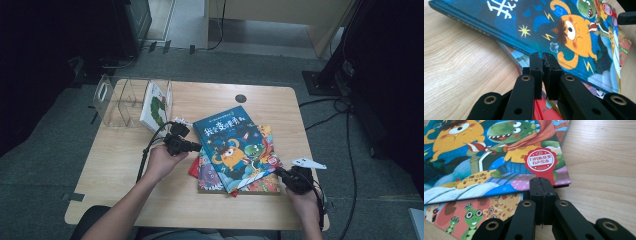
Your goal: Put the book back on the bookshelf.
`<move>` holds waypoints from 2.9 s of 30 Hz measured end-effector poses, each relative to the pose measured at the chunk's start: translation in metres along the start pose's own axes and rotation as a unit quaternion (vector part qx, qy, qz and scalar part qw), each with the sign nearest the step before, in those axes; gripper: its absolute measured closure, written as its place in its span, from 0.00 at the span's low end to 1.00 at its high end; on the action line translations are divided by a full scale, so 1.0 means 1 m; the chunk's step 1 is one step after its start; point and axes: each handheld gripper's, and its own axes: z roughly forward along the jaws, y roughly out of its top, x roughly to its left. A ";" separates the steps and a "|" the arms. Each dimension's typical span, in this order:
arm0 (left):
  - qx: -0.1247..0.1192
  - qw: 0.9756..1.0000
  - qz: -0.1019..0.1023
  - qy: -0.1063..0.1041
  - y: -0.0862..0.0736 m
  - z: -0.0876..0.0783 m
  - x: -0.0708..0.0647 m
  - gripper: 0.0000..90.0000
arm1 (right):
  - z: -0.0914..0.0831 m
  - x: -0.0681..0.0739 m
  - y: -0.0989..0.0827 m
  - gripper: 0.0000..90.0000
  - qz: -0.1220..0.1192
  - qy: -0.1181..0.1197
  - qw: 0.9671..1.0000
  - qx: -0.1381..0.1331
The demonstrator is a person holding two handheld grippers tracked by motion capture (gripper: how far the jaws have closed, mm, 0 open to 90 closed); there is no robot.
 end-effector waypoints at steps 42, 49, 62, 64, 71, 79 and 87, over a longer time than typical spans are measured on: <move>-0.025 0.998 -0.055 0.031 -0.046 -0.034 0.018 0.96 | 0.044 -0.031 0.046 1.00 0.033 -0.018 0.999 -0.012; -0.031 0.997 -0.067 0.036 -0.055 -0.042 0.020 0.96 | 0.053 -0.034 0.054 1.00 0.033 -0.023 0.999 -0.016; -0.038 0.994 -0.086 0.050 -0.071 -0.053 0.024 0.96 | 0.067 -0.035 0.070 1.00 0.034 -0.035 0.999 -0.011; -0.040 0.994 -0.087 0.051 -0.073 -0.055 0.025 0.96 | 0.068 -0.036 0.071 1.00 0.037 -0.033 0.999 -0.011; -0.042 0.994 -0.089 0.052 -0.073 -0.058 0.029 0.96 | 0.064 -0.034 0.072 1.00 0.037 -0.033 0.999 -0.016; -0.035 0.995 -0.077 0.048 -0.065 -0.052 0.033 0.96 | 0.058 -0.023 0.065 1.00 0.023 -0.019 0.999 -0.012; -0.028 0.996 -0.067 0.045 -0.052 -0.045 0.035 0.95 | 0.054 -0.004 0.054 1.00 0.009 -0.001 1.000 -0.001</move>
